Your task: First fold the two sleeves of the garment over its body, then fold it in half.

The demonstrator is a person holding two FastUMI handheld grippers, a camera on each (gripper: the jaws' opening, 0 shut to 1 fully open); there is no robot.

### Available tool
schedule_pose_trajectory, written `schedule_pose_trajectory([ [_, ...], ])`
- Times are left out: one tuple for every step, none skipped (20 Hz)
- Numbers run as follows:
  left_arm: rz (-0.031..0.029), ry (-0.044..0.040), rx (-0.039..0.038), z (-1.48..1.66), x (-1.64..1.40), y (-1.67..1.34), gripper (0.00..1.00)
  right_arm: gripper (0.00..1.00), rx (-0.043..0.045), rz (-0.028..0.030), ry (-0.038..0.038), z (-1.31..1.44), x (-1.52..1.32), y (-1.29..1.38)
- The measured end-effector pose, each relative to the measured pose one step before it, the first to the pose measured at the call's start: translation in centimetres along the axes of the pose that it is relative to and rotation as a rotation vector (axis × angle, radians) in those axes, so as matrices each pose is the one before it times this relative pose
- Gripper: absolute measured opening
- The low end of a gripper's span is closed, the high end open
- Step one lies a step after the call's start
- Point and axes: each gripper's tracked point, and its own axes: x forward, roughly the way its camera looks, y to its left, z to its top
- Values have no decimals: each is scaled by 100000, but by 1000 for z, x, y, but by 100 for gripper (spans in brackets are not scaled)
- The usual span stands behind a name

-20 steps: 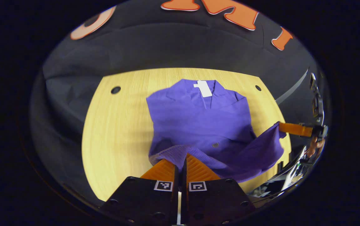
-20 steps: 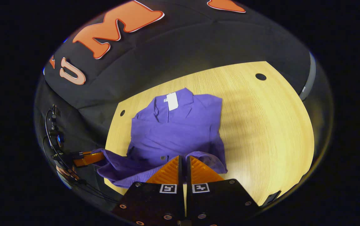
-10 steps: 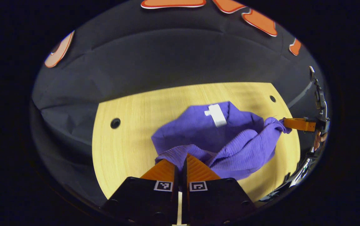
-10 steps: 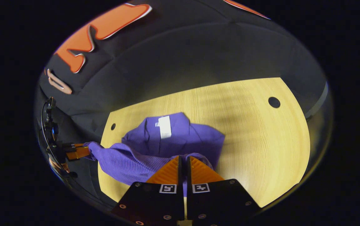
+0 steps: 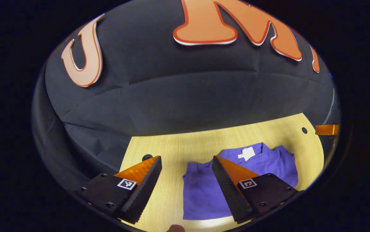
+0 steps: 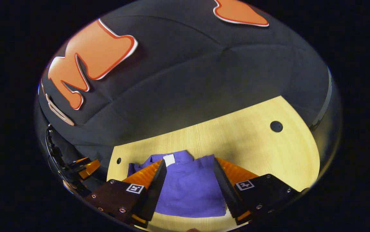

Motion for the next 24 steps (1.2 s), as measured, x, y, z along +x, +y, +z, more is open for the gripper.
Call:
schedule_pose_trajectory([
  [-418,-2147,-630,550,-1271,7,99,92,-925,-452,-1986,377,-754,-53],
  [-353,-2597,-695,563,-914,150,99,94,-1133,-93,-1673,343,-690,151],
  [-328,-1297,-346,328,-1143,78,100,96,-993,-778,-1628,321,-758,-25],
  [-382,-2379,-838,624,-1164,134,99,97,-1171,-40,-1572,316,-654,221],
  [-695,-1180,-506,196,-918,-221,99,96,-916,-448,-1703,333,-726,103],
  [-281,-1910,-850,275,-914,23,99,96,-874,-283,-1803,343,-499,327],
  [-840,-1407,-668,324,-1067,-18,99,96,-473,-145,-1876,388,-825,254],
  [-1027,-1790,-1081,390,-1113,-108,99,96,-603,212,-2044,393,-1037,255],
  [-1531,-1842,-942,326,-1078,-402,99,96,-641,328,-1927,406,-992,341],
  [-1308,-2159,-1164,511,-1140,-219,99,95,-814,453,-2652,609,-1000,419],
  [-900,-2066,-785,559,-1069,-209,99,95,-1263,203,-1990,448,-909,258],
  [-408,-2740,-554,626,-1236,46,99,95,-1396,-172,-2143,414,-936,310],
  [-388,-2326,-416,524,-1214,-63,99,96,-1267,-25,-1885,448,-950,331],
  [-2106,-1889,-521,402,-895,-321,99,96,-438,228,-1670,446,-1150,510],
  [-2962,-443,-788,230,-1146,-783,99,95,296,1378,-1961,596,-1138,661],
  [-1819,-1200,82,439,-1240,-336,99,96,-115,659,-2155,618,-1008,562],
  [-369,-1162,861,476,-1155,-83,99,96,-1110,393,-2390,763,-1067,512],
  [-60,-2232,691,588,-1169,4,99,96,-1802,-470,-3000,878,-1095,230],
  [-4,-2560,386,658,-806,-276,99,96,-2242,-239,-3382,946,-1137,308],
  [-154,-2738,-215,569,-923,-298,99,96,-2230,-586,-3217,910,-1089,331],
  [225,-2492,25,642,-1210,-98,99,95,-2184,15,-2711,719,-1092,406],
  [965,-2811,38,705,-1133,48,98,95,-1874,-246,-2344,633,-827,367],
  [487,-2545,236,665,-1017,-26,99,95,-1778,34,-1898,424,-903,317],
  [-1221,-1418,-642,414,-969,-403,99,100,-1392,-457,-1952,399,-816,205],
])
